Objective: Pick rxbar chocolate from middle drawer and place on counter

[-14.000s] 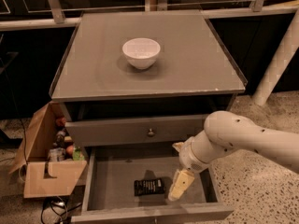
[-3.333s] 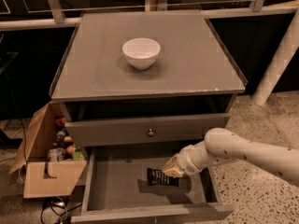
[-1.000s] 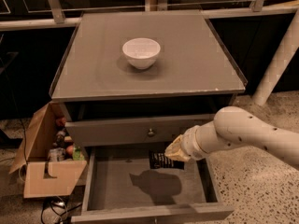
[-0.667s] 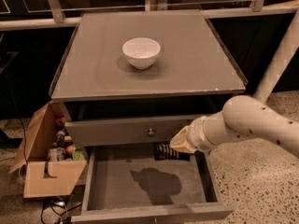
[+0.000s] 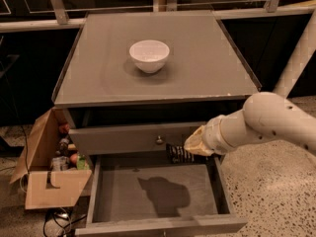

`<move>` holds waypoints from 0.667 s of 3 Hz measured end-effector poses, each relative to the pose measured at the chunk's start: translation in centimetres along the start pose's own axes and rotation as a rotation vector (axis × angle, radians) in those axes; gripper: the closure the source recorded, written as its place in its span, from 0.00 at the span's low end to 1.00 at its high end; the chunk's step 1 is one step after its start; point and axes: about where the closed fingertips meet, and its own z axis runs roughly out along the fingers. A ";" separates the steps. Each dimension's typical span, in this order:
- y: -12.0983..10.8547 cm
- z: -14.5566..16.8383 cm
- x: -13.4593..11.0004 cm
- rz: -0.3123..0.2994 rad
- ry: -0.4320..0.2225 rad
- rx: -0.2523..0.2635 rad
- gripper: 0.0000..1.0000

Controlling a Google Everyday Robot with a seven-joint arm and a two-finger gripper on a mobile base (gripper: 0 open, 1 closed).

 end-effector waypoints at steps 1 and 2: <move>-0.6 -2.3 -1.4 -0.028 0.005 0.043 1.00; -1.9 -5.6 -3.6 -0.069 0.013 0.096 1.00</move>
Offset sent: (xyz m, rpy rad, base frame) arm 0.0121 -0.0178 0.1172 -0.0810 -0.1818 -0.0164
